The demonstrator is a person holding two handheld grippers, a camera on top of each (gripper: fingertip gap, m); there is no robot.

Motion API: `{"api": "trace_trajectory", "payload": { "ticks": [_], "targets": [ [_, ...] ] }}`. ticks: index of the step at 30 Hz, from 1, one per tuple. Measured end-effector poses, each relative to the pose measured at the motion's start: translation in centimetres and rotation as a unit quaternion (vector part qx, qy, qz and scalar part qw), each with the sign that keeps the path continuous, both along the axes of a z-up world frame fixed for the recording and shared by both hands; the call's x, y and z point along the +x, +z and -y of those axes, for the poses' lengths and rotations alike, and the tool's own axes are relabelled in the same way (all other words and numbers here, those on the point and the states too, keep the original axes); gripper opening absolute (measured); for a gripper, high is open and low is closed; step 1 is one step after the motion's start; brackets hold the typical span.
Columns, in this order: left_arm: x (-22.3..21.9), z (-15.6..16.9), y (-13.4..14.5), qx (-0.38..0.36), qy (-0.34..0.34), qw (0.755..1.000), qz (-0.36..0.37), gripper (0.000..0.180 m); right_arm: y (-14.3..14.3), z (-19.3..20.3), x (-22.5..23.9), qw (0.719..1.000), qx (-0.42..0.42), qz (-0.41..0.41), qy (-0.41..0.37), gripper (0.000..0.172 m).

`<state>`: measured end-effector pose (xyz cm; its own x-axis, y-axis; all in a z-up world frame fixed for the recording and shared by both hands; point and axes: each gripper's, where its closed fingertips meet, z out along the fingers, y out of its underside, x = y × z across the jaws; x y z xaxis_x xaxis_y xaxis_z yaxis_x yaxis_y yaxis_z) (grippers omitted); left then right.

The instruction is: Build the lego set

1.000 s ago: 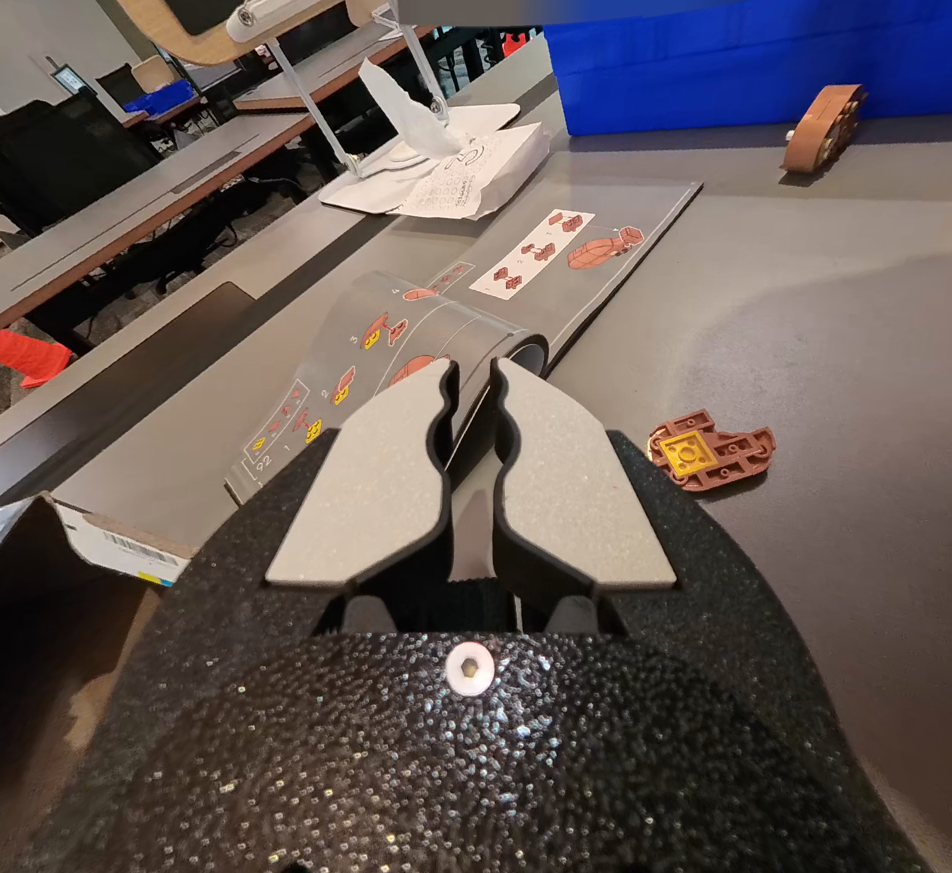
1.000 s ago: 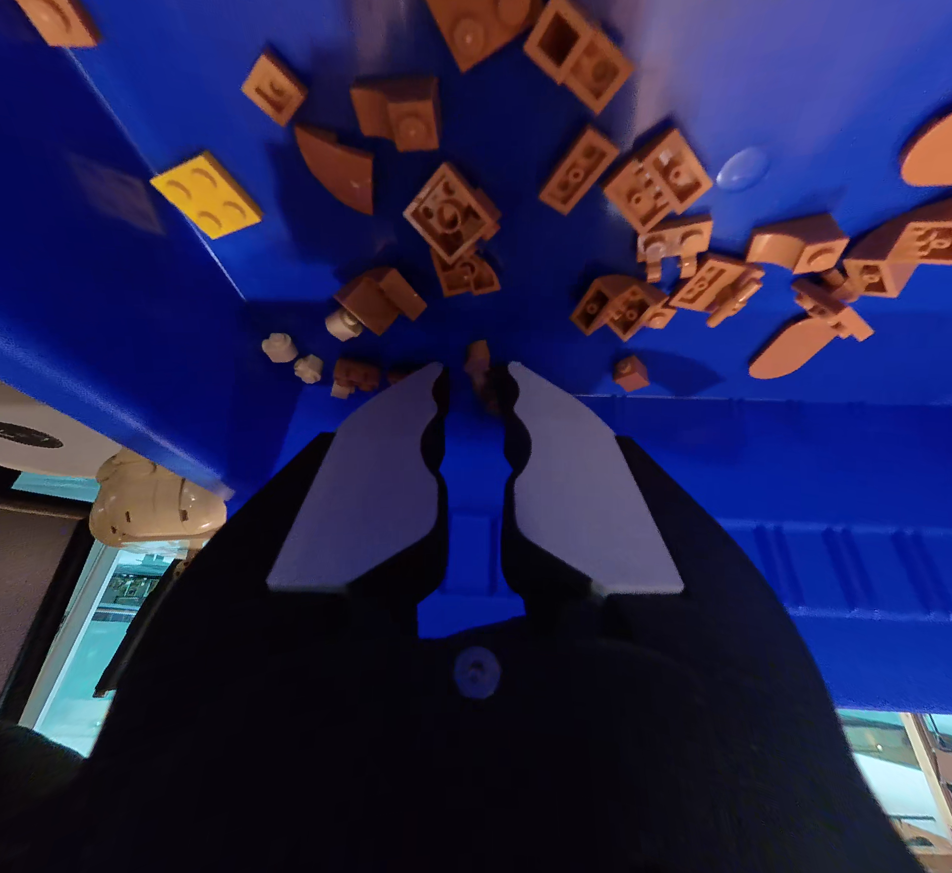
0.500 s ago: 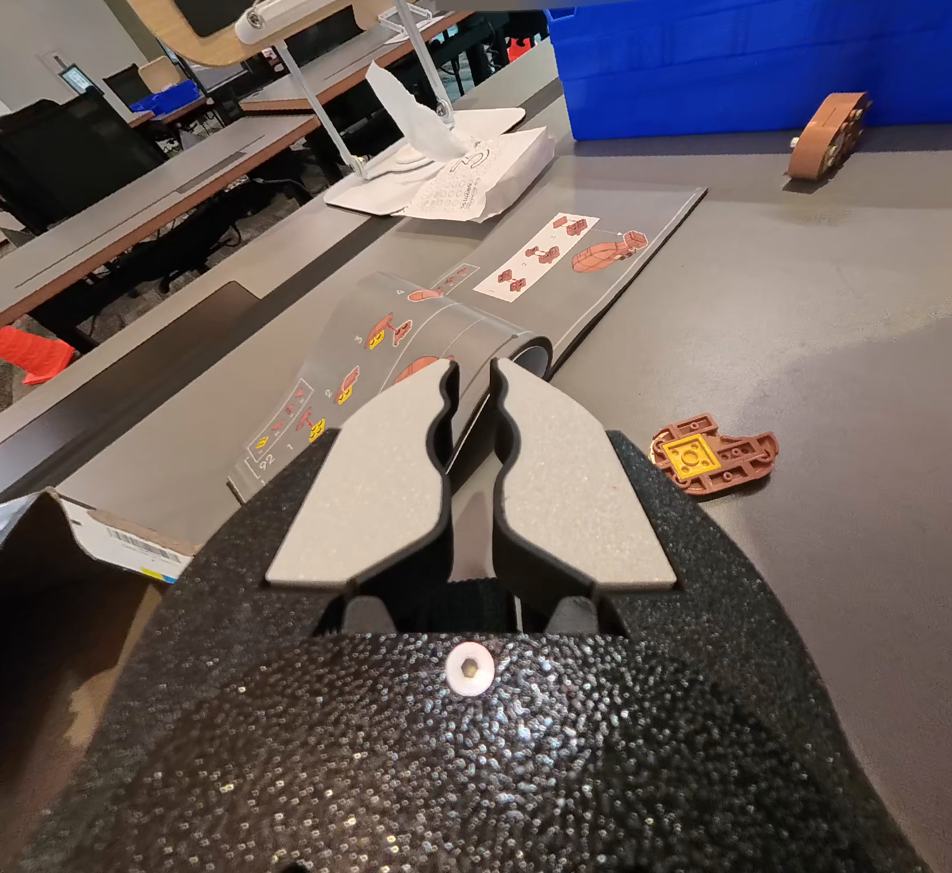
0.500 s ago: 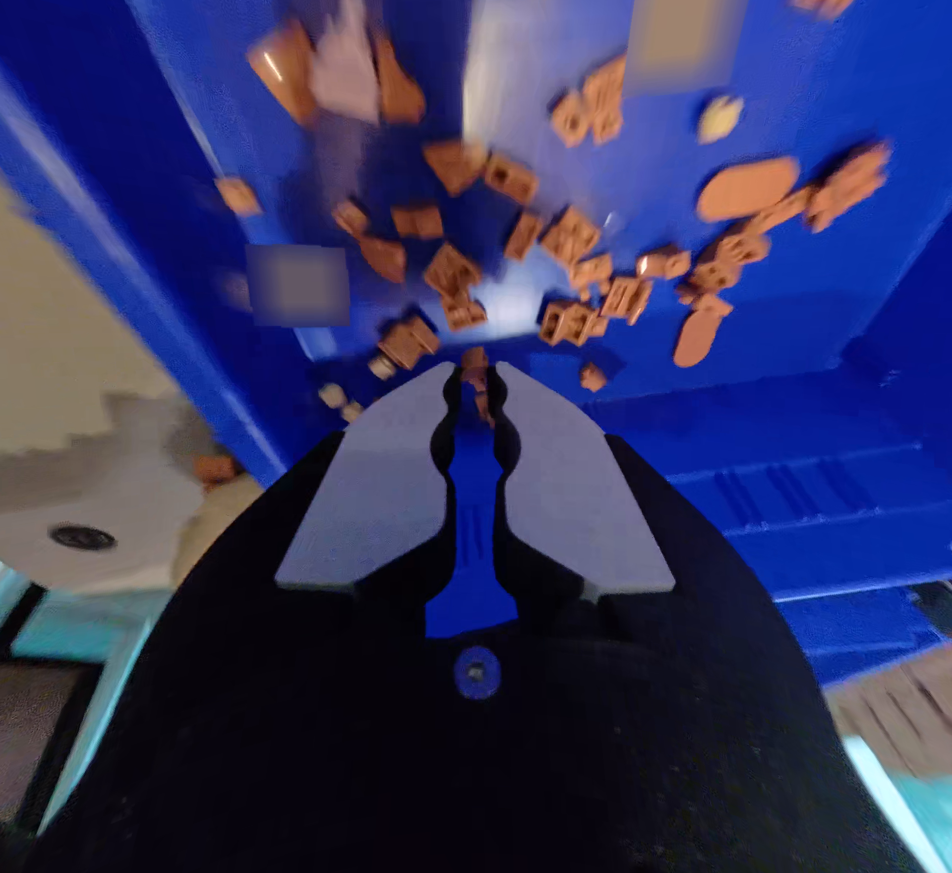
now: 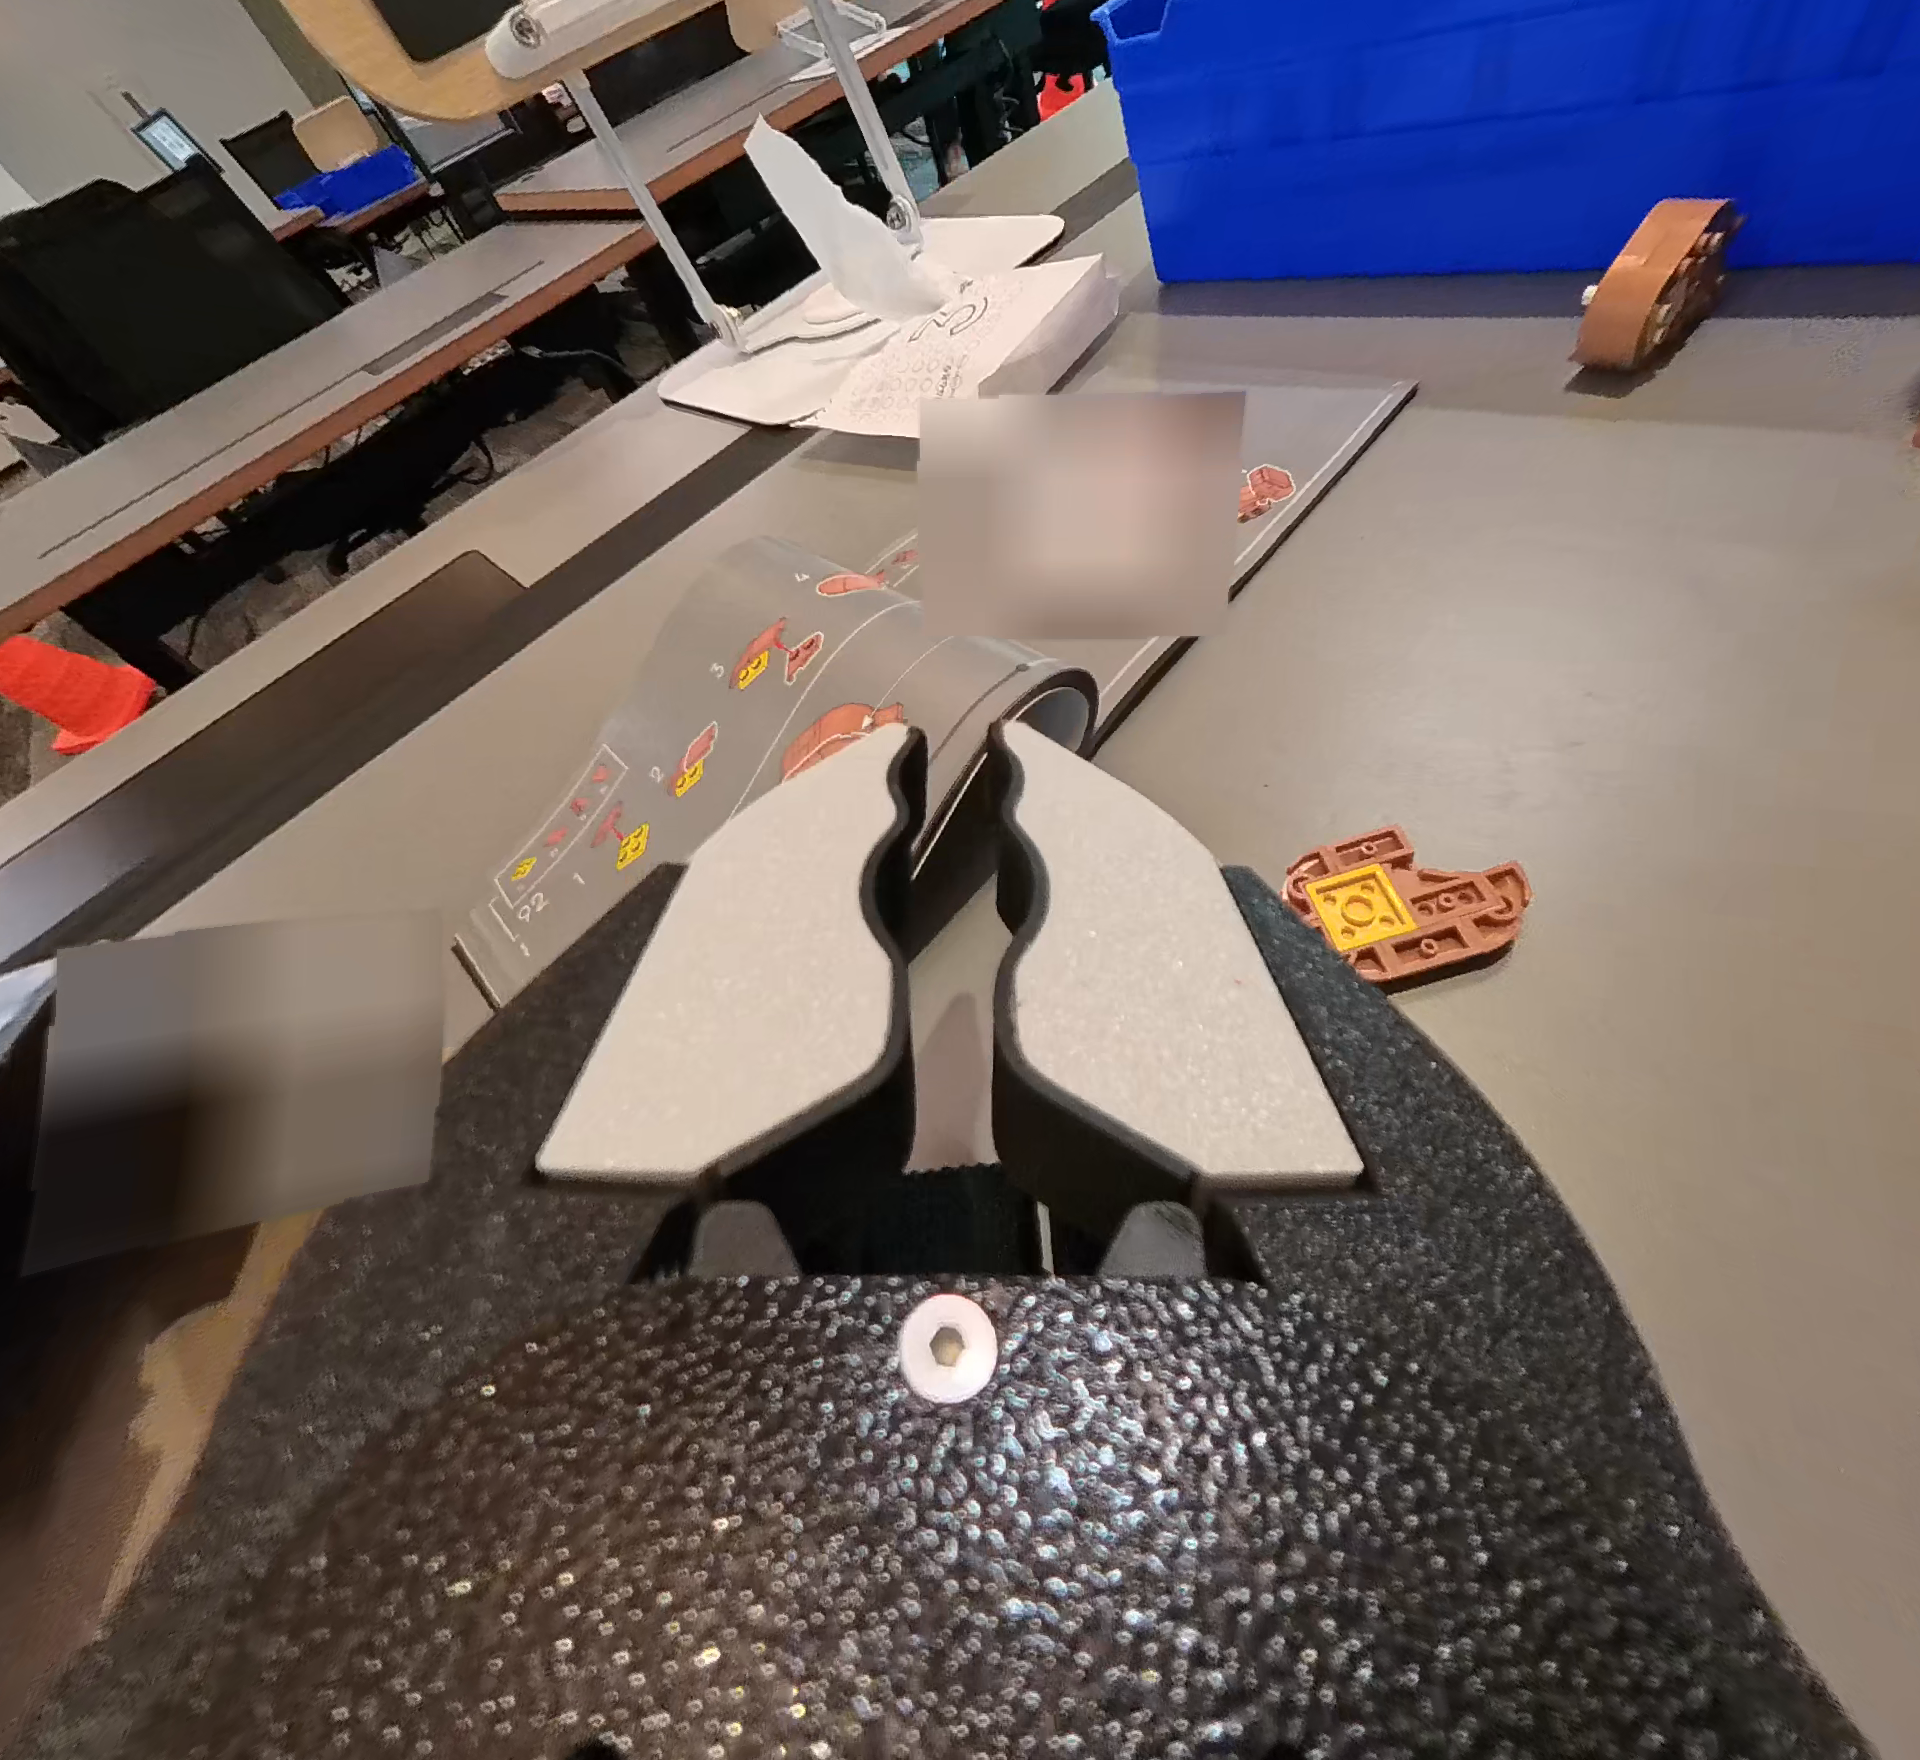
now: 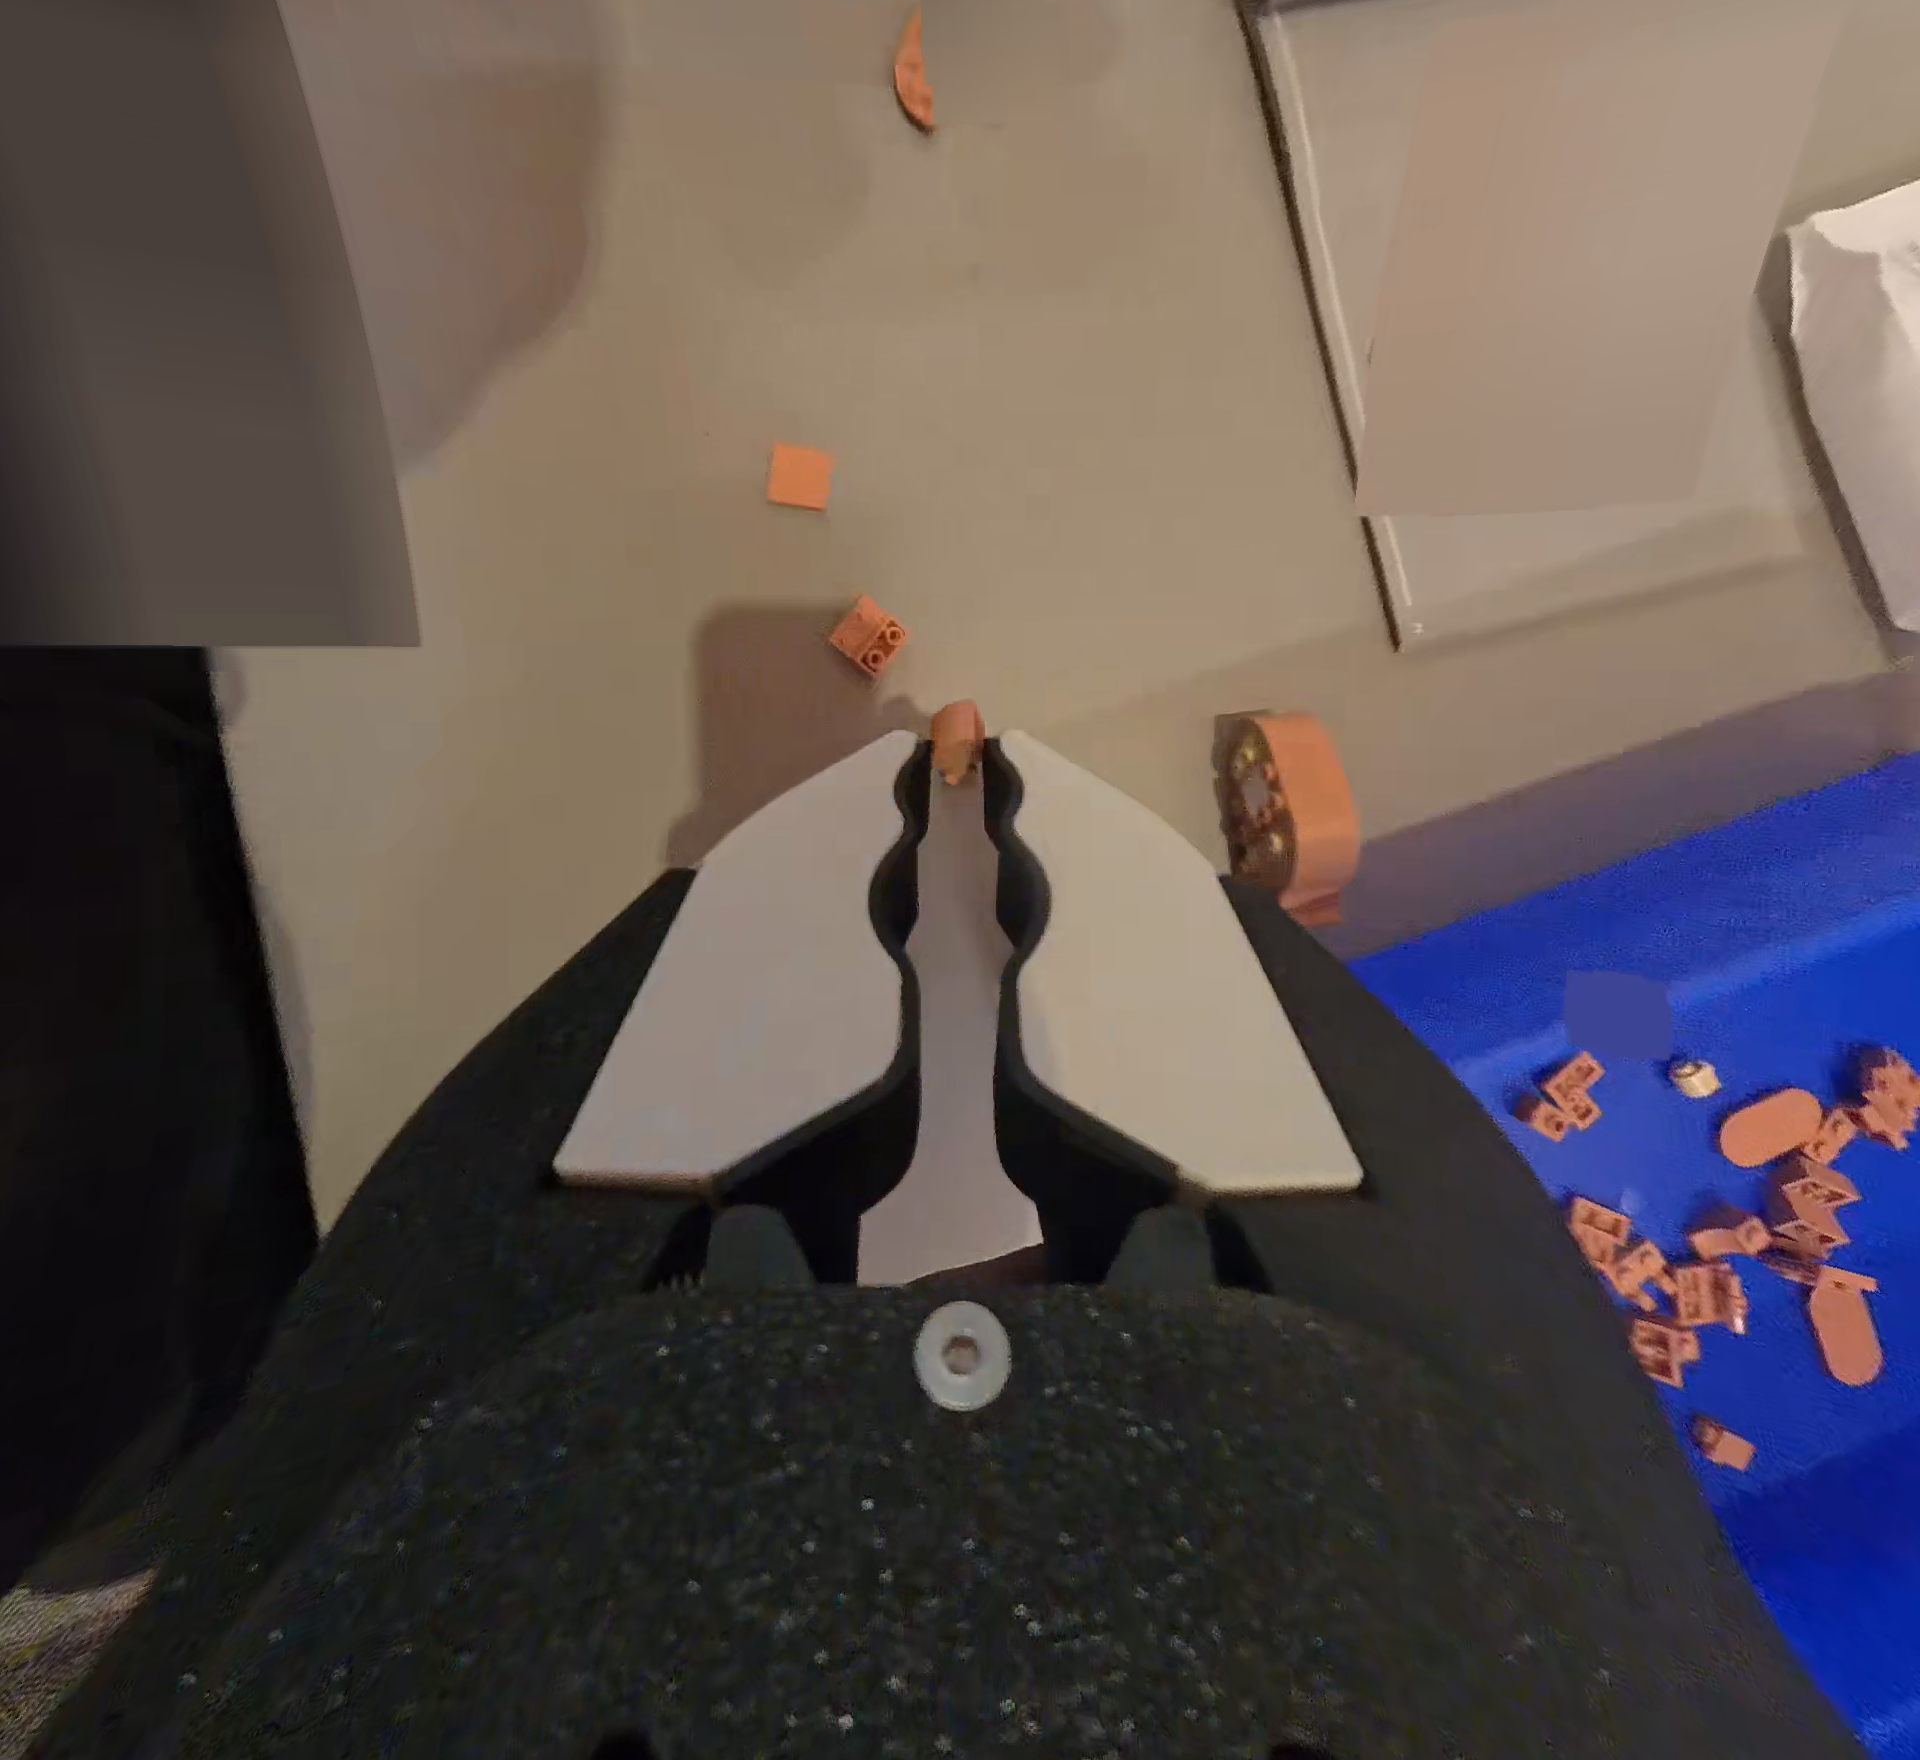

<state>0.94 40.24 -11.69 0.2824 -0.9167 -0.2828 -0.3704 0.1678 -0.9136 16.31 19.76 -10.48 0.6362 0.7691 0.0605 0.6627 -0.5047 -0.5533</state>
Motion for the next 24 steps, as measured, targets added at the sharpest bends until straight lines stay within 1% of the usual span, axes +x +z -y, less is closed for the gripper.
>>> {"api": "trace_trajectory", "payload": {
  "ticks": [2, 4, 6, 8, 14, 24],
  "targets": [
    [-0.1, -0.1, 0.0, -0.005, 0.004, 1.0, 0.0, 0.01, -2.2, 0.1, -0.7, 1.0, -0.005, 0.025, -0.009, 0.009],
    [-0.1, -0.2, -0.1, -0.008, 0.006, 1.0, 0.0, 0.01, -4.2, 0.5, -1.6, 0.999, -0.02, 0.032, -0.004, 0.009],
    [-0.1, -0.1, -0.1, -0.009, 0.005, 1.0, -0.001, 0.01, -5.3, 0.7, -2.1, 0.999, -0.023, 0.044, -0.001, 0.009],
    [-0.1, -0.1, -0.1, -0.009, 0.004, 1.0, -0.003, 0.01, -5.9, 0.7, -2.1, 0.998, -0.017, 0.064, 0.002, 0.009],
    [-0.1, -0.2, -0.2, -0.013, 0.006, 1.0, -0.004, 0.01, -7.5, 1.0, -2.6, 0.995, -0.022, 0.092, 0.02, 0.009],
    [-0.1, -0.2, -0.3, -0.017, 0.007, 1.0, -0.005, 0.01, -7.7, 0.9, -2.5, 0.997, -0.018, 0.075, 0.02, 0.011]
  ]
}}
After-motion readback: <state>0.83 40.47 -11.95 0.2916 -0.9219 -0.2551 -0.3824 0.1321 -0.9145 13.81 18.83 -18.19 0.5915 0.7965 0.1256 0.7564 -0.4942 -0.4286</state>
